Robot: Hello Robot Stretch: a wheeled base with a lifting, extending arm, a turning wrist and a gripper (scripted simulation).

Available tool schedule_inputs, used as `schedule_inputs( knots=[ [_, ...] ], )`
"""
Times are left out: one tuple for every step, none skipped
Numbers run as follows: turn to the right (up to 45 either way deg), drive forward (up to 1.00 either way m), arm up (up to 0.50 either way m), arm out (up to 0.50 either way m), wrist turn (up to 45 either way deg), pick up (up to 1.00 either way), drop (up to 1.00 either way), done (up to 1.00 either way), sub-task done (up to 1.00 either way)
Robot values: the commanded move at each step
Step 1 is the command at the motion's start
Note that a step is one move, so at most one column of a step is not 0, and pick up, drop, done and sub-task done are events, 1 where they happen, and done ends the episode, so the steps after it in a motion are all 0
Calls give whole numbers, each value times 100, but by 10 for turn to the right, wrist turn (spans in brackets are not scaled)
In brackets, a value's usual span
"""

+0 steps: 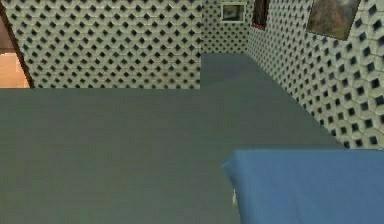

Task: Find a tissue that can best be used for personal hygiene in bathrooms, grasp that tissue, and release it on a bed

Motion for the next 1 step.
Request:
schedule_inputs(
  knots=[
    [60,0,0,0,0,0,0,0,0]
  ],
)
